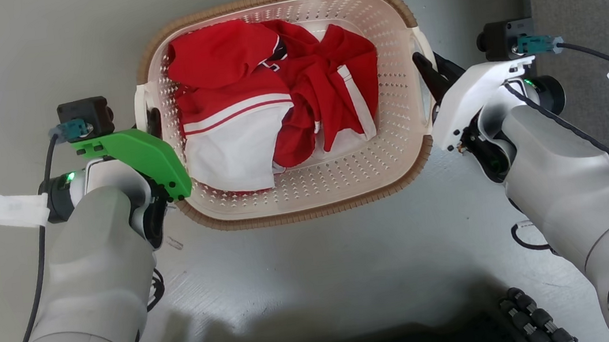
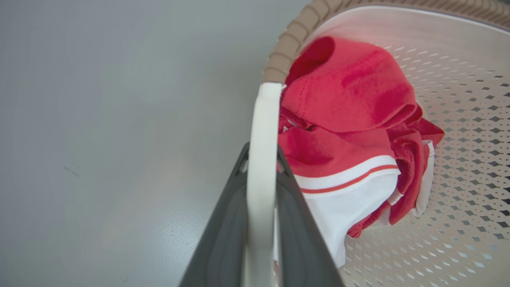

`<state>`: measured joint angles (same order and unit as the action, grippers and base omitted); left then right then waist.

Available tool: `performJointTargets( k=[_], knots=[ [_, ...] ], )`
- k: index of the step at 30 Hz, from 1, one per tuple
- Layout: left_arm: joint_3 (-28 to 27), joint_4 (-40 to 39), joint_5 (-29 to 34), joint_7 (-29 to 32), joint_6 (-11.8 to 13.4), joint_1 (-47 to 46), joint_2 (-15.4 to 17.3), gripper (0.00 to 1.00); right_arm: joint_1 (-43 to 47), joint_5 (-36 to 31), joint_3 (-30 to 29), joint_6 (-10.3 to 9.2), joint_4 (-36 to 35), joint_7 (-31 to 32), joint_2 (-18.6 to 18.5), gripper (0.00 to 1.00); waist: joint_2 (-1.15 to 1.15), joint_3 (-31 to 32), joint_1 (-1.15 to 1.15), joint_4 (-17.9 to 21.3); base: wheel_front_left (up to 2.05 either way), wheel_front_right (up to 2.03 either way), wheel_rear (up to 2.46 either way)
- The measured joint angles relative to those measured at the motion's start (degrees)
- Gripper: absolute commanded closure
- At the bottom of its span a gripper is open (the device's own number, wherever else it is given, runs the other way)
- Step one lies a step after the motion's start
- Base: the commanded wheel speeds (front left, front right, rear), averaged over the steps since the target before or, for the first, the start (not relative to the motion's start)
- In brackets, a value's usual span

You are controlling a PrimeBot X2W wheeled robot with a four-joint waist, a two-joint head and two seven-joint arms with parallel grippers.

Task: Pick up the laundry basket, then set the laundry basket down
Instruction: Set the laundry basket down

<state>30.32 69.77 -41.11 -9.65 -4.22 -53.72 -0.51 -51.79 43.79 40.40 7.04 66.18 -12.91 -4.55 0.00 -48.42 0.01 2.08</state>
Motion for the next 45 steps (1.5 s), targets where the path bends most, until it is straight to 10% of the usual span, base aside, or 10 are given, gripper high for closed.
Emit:
performJointTargets(
  k=[23,24,25,26,45],
  knots=[
    [0.66,1.49,-0.01,0.11,-1.14,-0.09,-0.21,1.0,0.01,0.51,-0.47,0.51,2.41,-0.16,0.86,1.0,0.0,-0.55,-0.01,-0.13,0.0,0.0,0.0],
    [0.69,1.53,-0.01,0.31,-1.27,-0.12,-0.21,0.92,0.0,0.55,-0.47,0.51,2.47,-0.16,0.87,0.79,0.0,-0.56,-0.01,-0.15,0.0,0.0,0.0],
    [0.78,1.58,-0.01,0.54,-1.4,-0.14,-0.21,0.5,0.0,0.56,-0.46,0.51,2.56,-0.16,0.88,0.5,0.0,-0.57,-0.01,-0.16,0.0,0.0,0.0],
    [0.75,1.62,-0.09,0.59,-1.55,-0.16,-0.22,0.0,0.0,0.59,-0.47,0.51,2.61,-0.16,0.89,0.0,0.0,-0.57,-0.01,-0.18,0.0,0.0,0.0],
    [1.51,1.94,-0.71,-0.55,-2.26,-0.29,1.26,0.0,0.13,1.67,0.25,0.44,3.08,-0.67,-0.37,0.0,0.0,1.99,-0.01,-0.67,0.0,0.0,0.0]
  ],
)
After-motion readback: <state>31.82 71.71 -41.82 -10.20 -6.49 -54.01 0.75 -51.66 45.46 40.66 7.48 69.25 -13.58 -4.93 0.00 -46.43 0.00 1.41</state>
